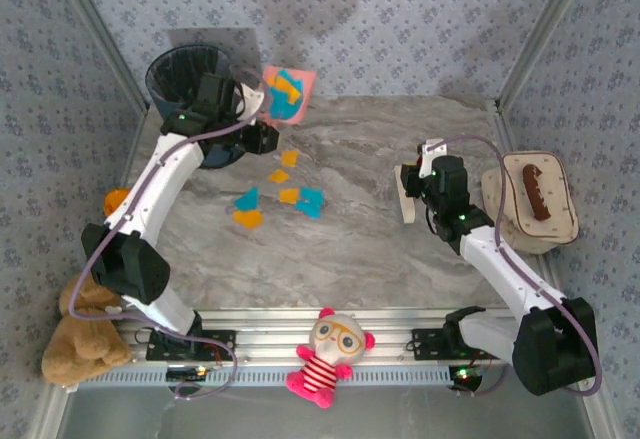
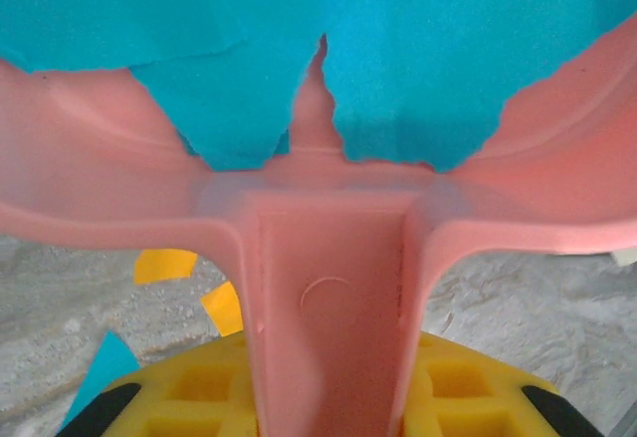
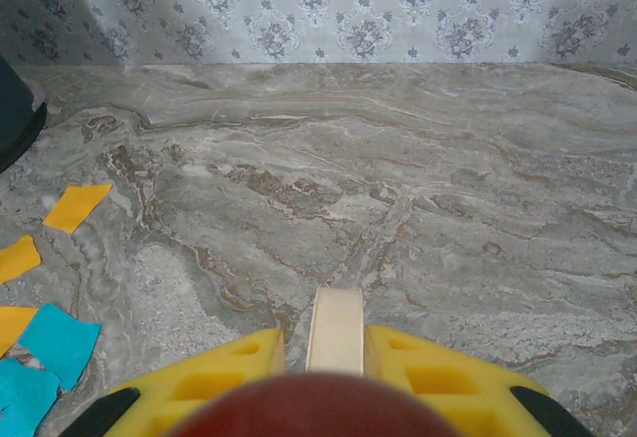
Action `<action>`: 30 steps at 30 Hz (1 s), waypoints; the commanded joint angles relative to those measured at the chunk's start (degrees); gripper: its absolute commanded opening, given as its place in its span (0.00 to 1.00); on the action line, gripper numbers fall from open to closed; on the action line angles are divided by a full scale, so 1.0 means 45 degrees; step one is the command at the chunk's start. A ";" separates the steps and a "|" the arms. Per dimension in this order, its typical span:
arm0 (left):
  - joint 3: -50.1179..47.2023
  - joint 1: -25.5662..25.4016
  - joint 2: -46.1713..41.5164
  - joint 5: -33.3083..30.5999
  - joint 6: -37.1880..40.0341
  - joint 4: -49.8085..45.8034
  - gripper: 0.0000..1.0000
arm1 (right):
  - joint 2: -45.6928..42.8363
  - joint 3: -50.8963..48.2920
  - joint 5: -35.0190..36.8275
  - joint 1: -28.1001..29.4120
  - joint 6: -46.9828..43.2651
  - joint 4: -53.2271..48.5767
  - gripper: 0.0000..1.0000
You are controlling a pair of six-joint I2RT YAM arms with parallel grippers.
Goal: Sweep away the paper scraps from the table
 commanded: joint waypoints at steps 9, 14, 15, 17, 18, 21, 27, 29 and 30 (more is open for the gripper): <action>0.3909 0.1447 0.1959 0.2277 -0.1505 -0.1064 0.00 | -0.0147 0.0020 -0.0222 -0.0097 0.0300 -0.0054 0.00; 0.4670 0.2054 0.2382 0.2509 -0.2779 -0.0811 0.00 | -0.0162 0.0049 -0.0219 -0.0110 0.0319 -0.0180 0.00; 0.4774 0.2156 0.2468 0.2496 -0.2971 -0.0825 0.00 | -0.0169 0.0027 -0.0224 -0.0107 0.0319 -0.0188 0.00; 0.4954 0.2431 0.2617 0.2598 -0.3454 -0.0757 0.00 | -0.0162 0.0040 -0.0259 -0.0102 0.0358 -0.0179 0.00; 0.4987 0.2570 0.2674 0.2695 -0.3705 -0.0692 0.00 | -0.0167 0.0040 -0.0291 -0.0100 0.0358 -0.0188 0.00; 0.5072 0.2951 0.2875 0.3208 -0.4375 -0.0377 0.00 | -0.0142 0.0032 -0.0332 -0.0102 0.0392 -0.0184 0.00; 0.5078 0.3604 0.3225 0.3835 -0.5573 0.0205 0.00 | -0.0142 0.0039 -0.0378 -0.0115 0.0436 -0.0196 0.00; 0.4995 0.3792 0.3281 0.4020 -0.6002 0.0477 0.00 | -0.0123 0.0024 -0.0342 -0.0097 0.0456 -0.0199 0.00; 0.4947 0.3874 0.3284 0.4081 -0.6163 0.0600 0.00 | -0.0123 0.0031 -0.0343 -0.0106 0.0456 -0.0205 0.00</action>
